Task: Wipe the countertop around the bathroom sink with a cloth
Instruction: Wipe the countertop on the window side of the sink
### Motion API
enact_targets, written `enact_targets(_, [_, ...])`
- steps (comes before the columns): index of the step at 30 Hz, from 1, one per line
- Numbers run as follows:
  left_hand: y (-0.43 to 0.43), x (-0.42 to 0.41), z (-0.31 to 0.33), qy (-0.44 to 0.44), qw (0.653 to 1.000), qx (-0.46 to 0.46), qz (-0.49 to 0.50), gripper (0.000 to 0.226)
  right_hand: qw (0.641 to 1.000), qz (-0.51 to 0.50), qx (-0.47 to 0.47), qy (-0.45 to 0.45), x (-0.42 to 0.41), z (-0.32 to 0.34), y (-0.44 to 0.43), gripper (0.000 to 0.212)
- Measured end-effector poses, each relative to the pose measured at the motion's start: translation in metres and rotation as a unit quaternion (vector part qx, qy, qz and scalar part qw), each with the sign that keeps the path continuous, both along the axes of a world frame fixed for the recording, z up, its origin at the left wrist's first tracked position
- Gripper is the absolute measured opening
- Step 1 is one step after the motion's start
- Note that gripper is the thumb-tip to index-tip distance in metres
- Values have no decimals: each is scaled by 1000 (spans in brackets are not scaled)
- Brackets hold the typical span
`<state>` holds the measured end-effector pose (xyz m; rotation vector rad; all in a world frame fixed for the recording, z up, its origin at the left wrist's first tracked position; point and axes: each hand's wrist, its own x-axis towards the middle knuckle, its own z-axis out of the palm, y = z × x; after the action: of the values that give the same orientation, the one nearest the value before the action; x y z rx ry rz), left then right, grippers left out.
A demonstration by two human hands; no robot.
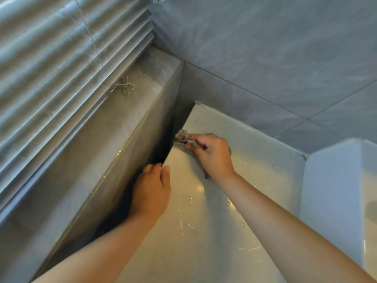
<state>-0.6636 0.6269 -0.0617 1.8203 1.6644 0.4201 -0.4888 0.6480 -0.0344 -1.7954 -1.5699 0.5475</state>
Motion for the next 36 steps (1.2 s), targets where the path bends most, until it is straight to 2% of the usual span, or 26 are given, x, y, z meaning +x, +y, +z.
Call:
enact_targets(3, [0,1,0,12,1000,4,5,49,993,-79,4,88,7,13,-9,19])
enact_targets(5, [-1,2,-1,16,1000,9,6,40,986,-129,41,102,29,23,-5,19])
enact_targets(10, [-1,3,-1,25,1000,11,-1,35,991,-116,14,-63,83,25,10,25])
enact_targets(15, [-1,4,-3,33,999,13,-1,35,979,-132,25,-151,93,-1,15,32])
enact_targets(20, [-2,5,-2,40,999,19,0,35,982,-172,27,-78,84,-10,13,32])
enact_targets(23, [-1,5,-1,42,999,25,6,34,986,-148,9,-72,75,-9,-4,35])
enact_targets(29, [-2,6,1,43,999,24,10,34,993,-106,34,-37,42,-5,-47,30])
enact_targets(33, [-2,8,2,55,998,26,11,33,987,-116,-42,103,35,2,-62,22])
enact_targets(36, [-2,8,2,59,998,28,7,34,970,-183,4,158,53,14,-63,10])
